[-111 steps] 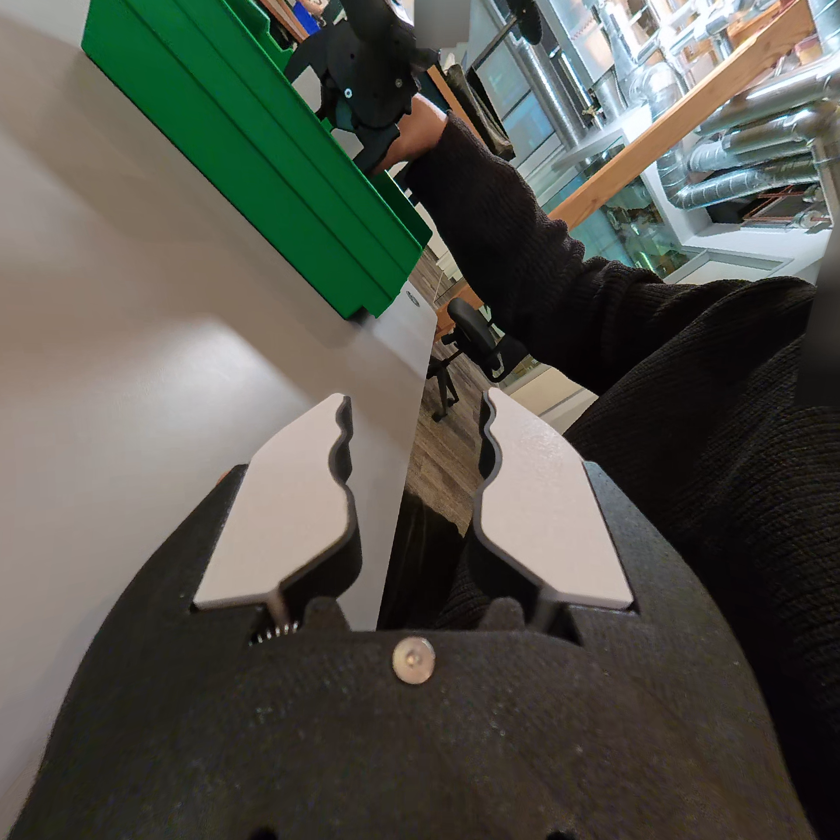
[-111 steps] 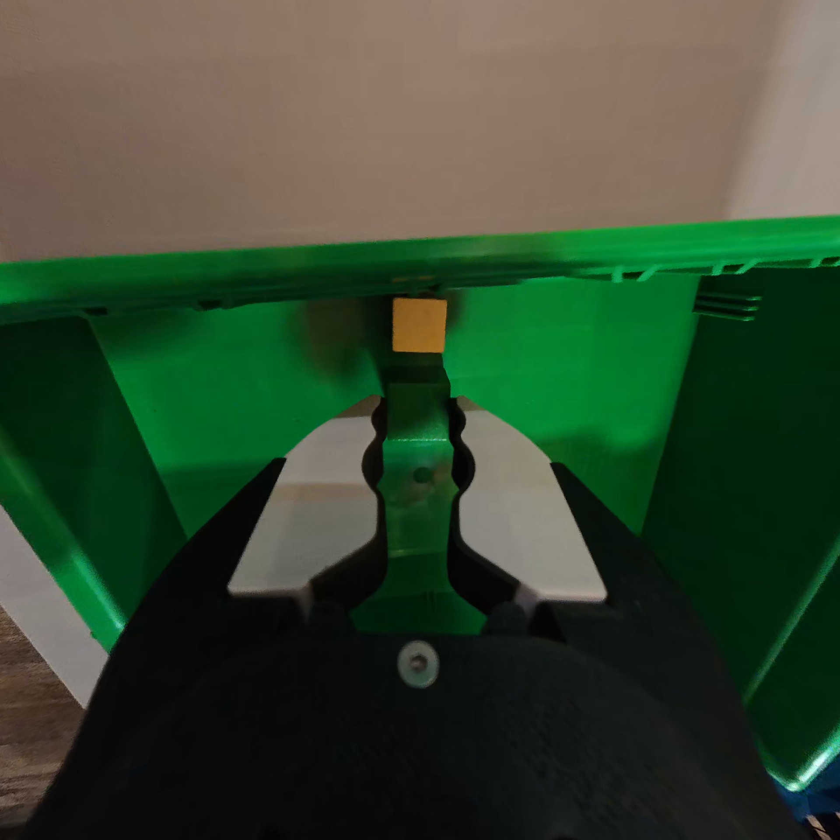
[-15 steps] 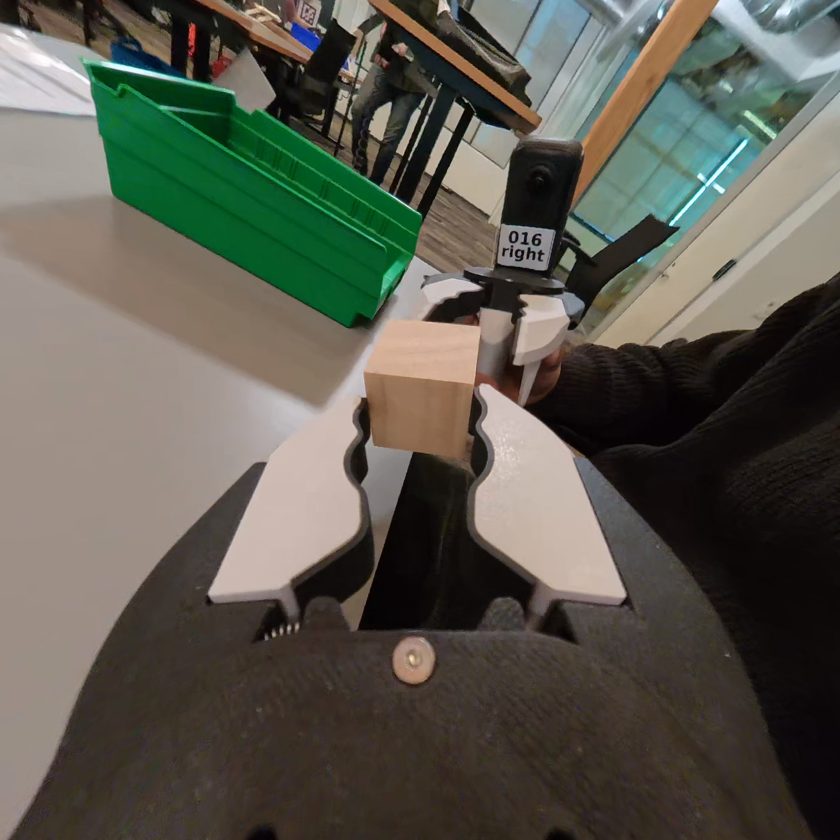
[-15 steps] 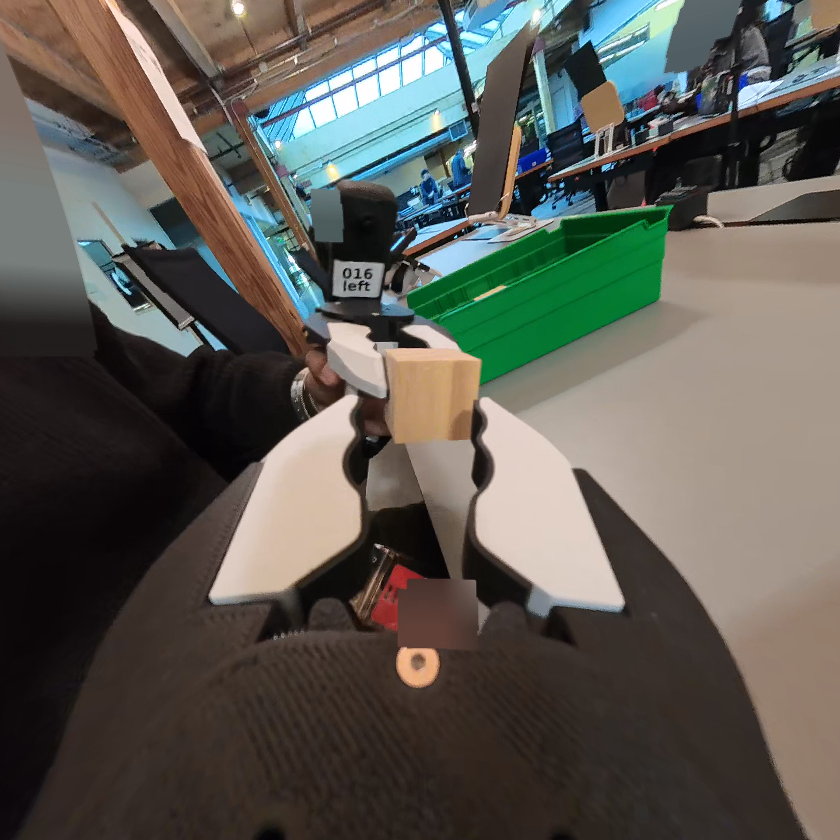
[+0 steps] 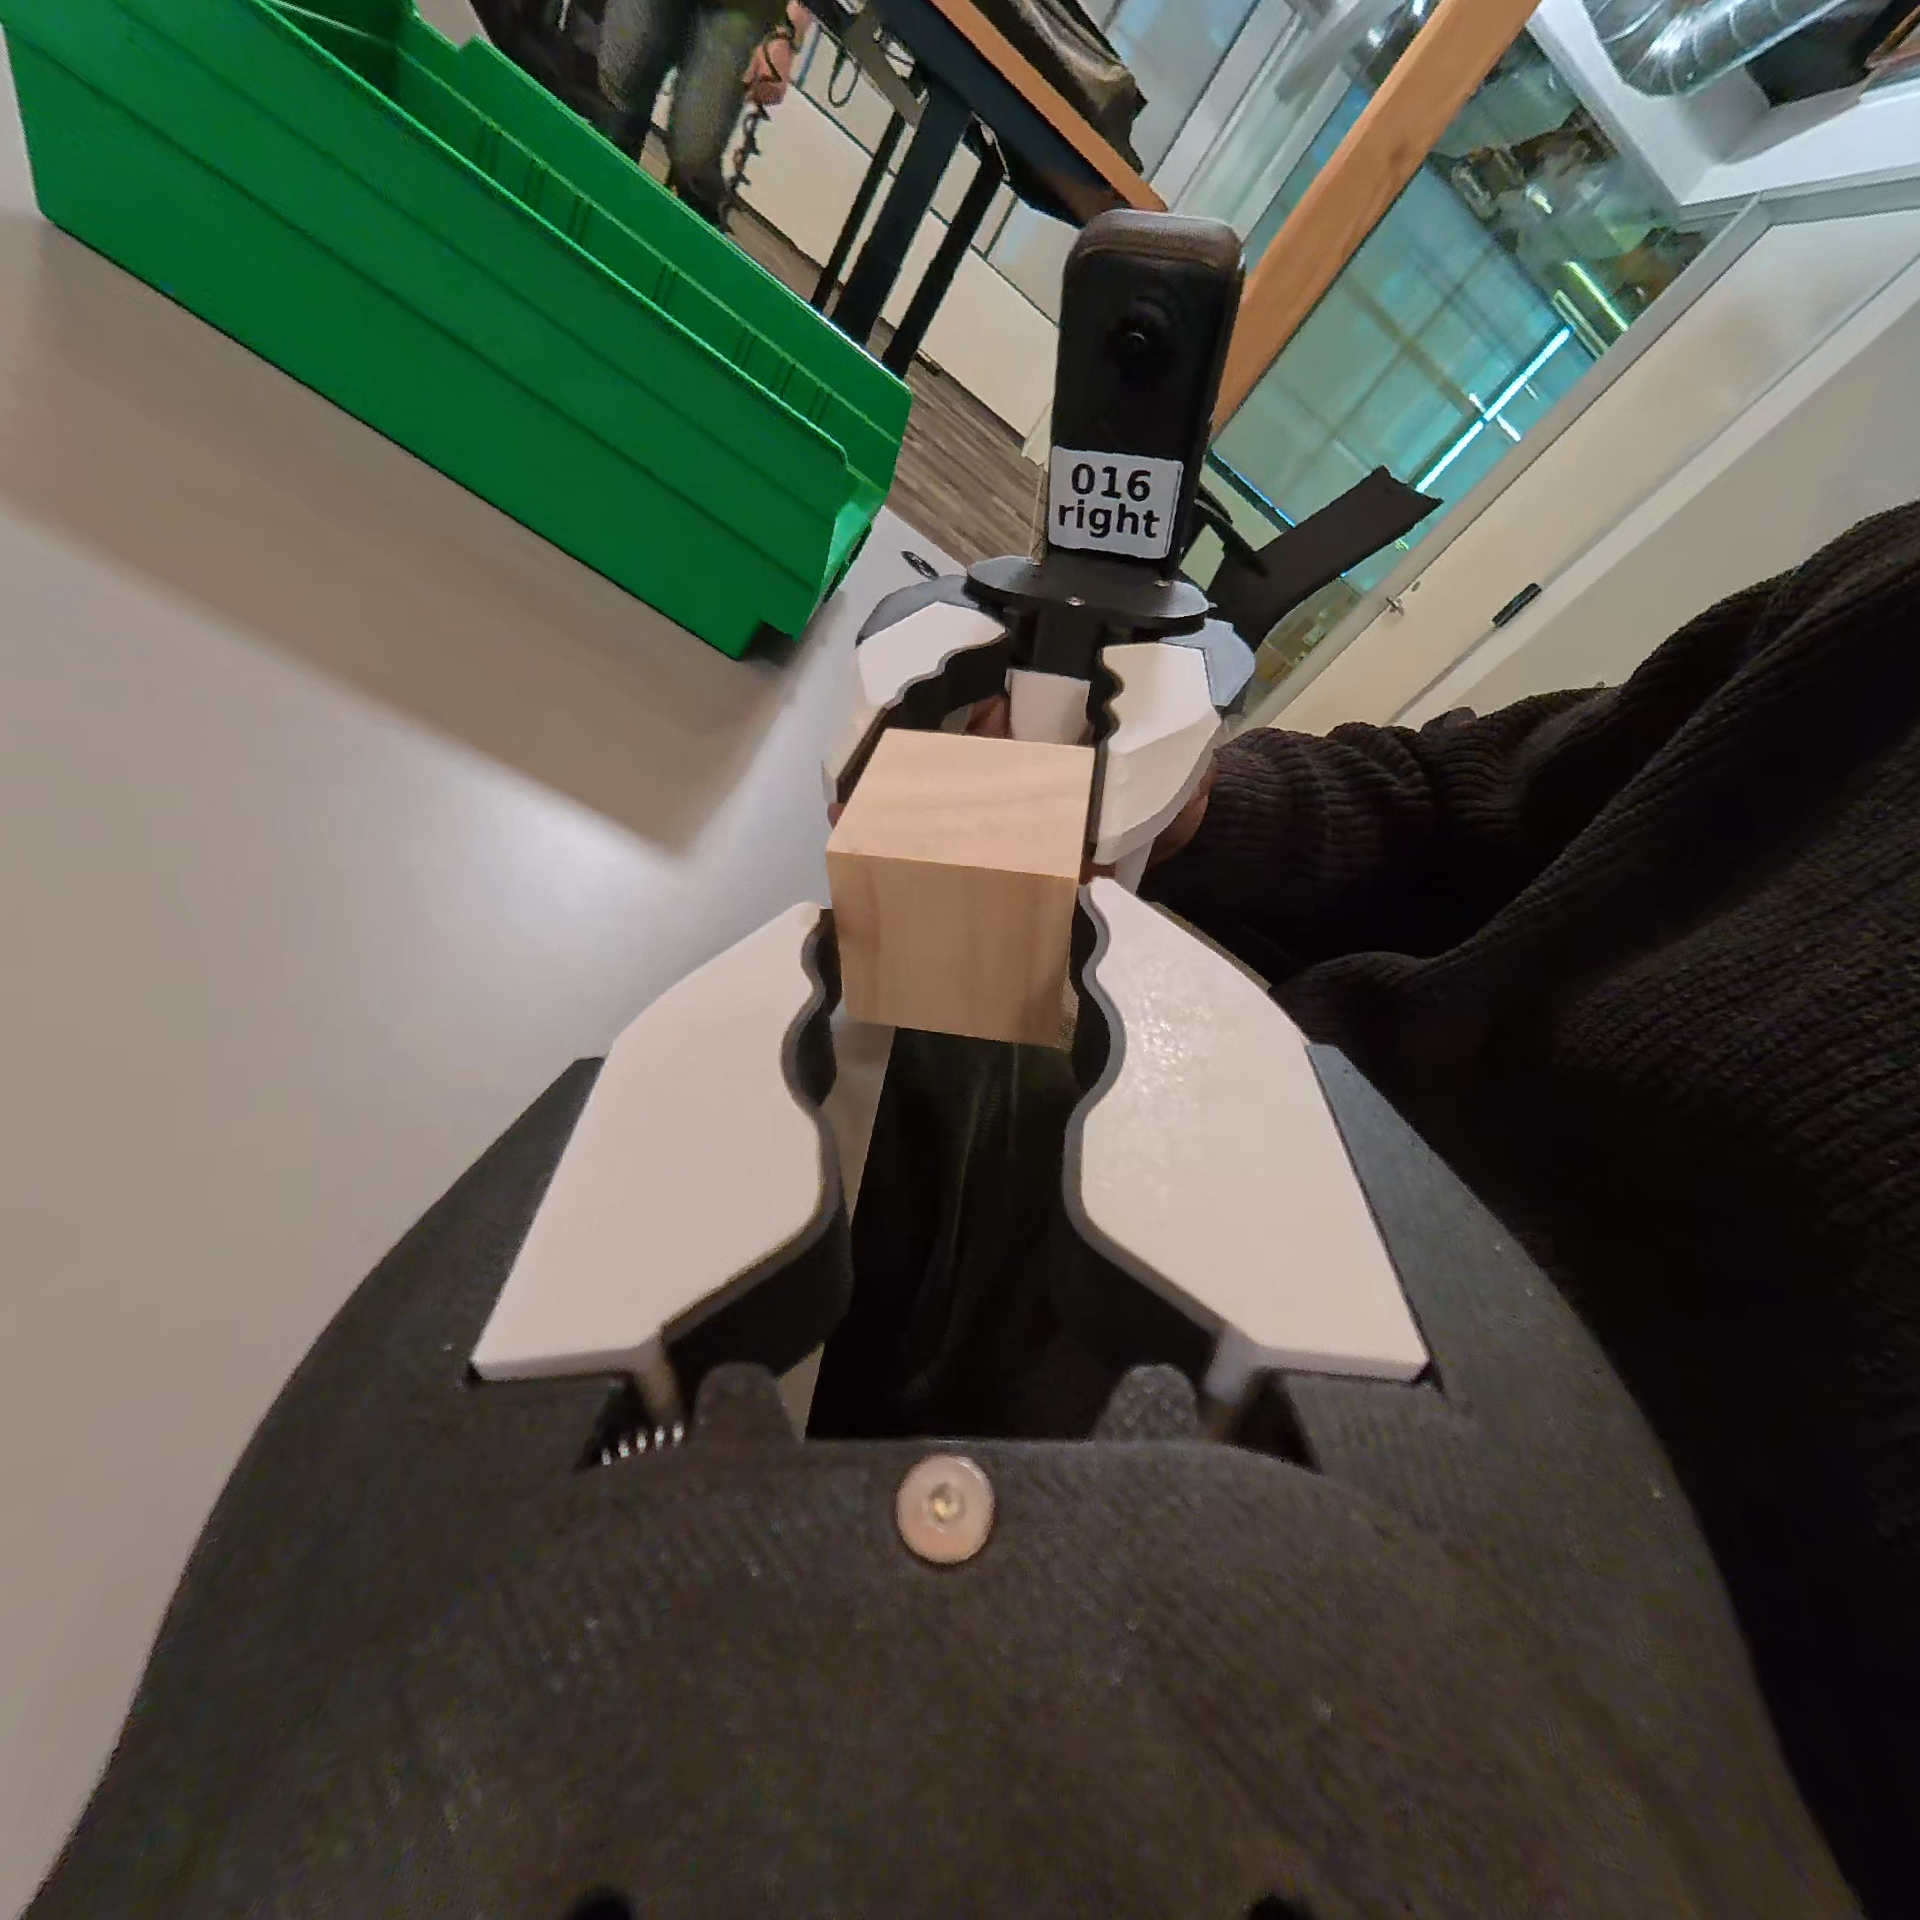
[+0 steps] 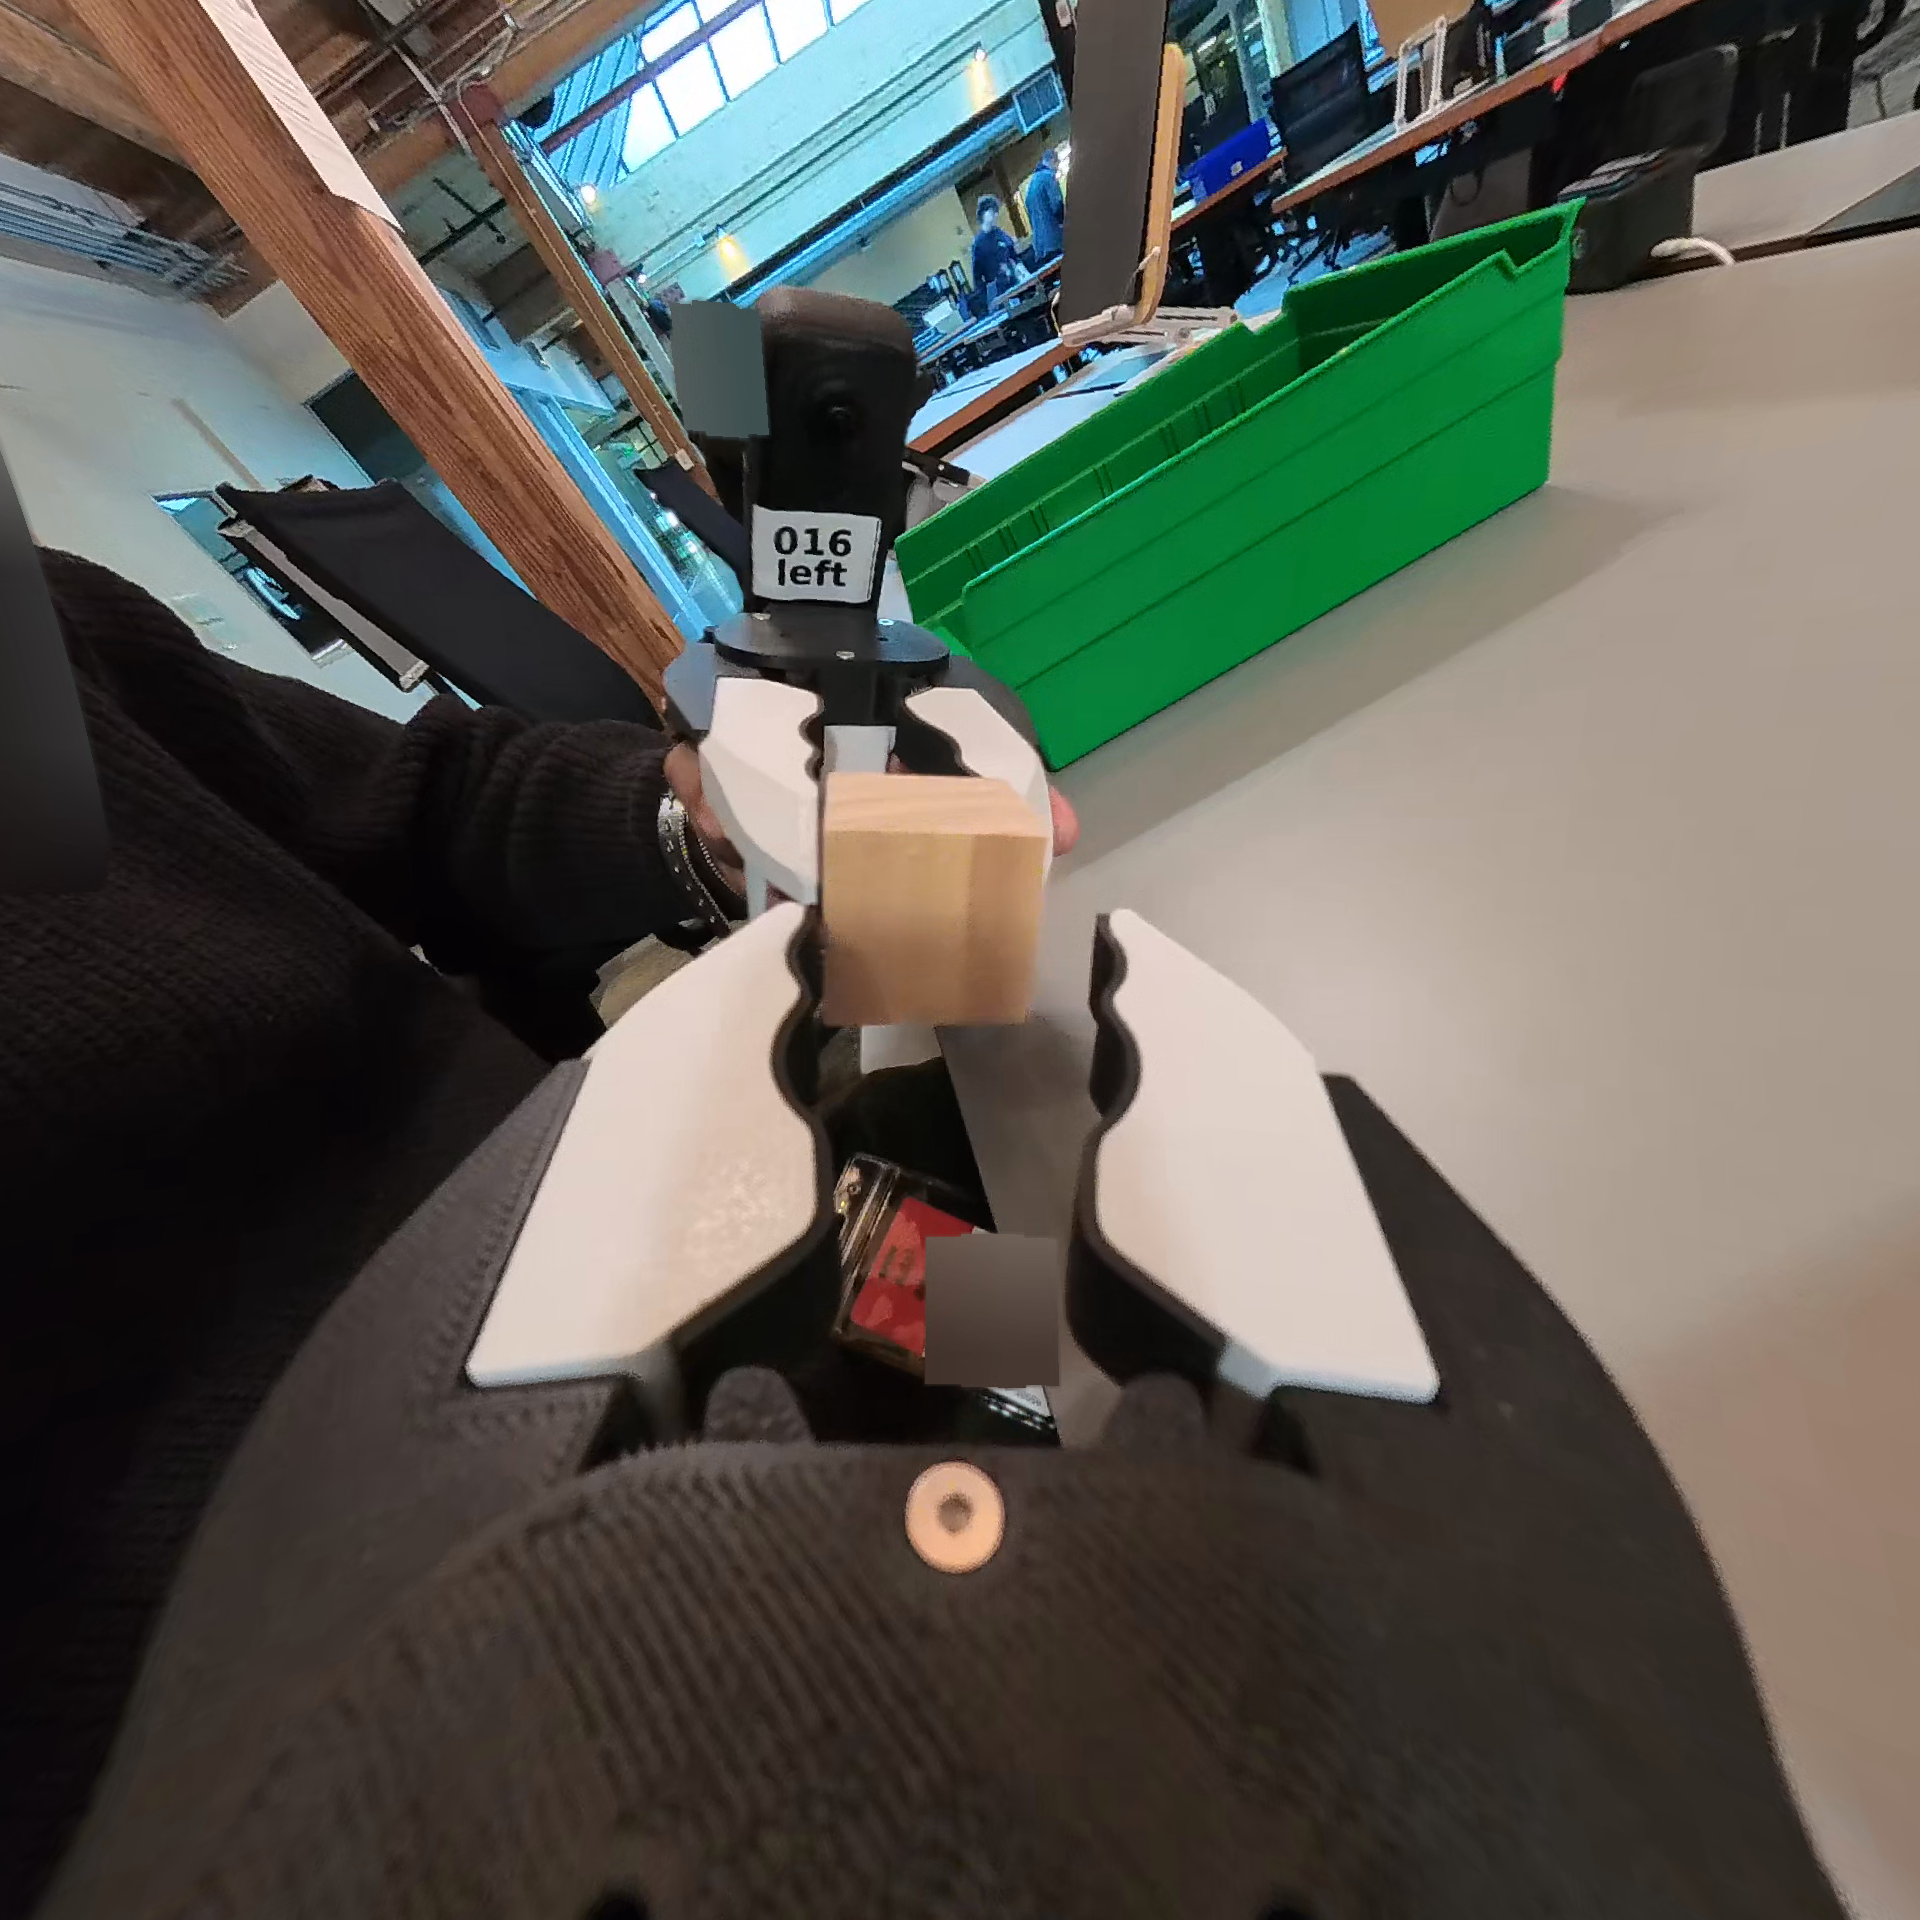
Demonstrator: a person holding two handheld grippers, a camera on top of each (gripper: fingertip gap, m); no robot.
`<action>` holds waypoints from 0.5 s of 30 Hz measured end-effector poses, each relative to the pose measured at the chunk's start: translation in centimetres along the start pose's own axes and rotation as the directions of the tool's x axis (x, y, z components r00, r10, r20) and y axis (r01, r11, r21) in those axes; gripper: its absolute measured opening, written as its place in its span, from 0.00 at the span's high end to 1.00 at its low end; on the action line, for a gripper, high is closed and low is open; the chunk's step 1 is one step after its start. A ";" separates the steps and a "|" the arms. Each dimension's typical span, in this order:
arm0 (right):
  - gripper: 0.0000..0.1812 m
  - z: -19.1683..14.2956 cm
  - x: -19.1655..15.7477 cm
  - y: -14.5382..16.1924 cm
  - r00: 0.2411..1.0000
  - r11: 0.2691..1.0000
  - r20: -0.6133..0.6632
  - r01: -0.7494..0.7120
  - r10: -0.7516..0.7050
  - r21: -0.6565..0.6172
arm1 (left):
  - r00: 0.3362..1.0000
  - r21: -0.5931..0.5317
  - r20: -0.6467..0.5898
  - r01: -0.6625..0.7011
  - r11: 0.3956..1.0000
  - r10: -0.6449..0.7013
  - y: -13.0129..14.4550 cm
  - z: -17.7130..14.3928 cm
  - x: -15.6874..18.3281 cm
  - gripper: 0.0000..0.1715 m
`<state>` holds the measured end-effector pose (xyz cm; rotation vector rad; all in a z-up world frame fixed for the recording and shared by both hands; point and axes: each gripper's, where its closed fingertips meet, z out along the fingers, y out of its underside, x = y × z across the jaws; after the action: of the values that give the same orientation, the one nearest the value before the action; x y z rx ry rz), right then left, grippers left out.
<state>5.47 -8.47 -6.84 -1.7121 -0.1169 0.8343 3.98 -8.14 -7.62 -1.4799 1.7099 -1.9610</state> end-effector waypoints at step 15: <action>0.78 0.1 -0.8 0.2 0.999 1.000 0.048 -0.011 0.011 -0.009 | 1.000 0.000 -0.002 -0.005 1.000 0.005 0.2 0.2 0.4 0.75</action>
<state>4.71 -8.81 -6.62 -1.7026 -0.1442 0.8846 3.87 -8.64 -7.53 -1.4731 1.7120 -1.9611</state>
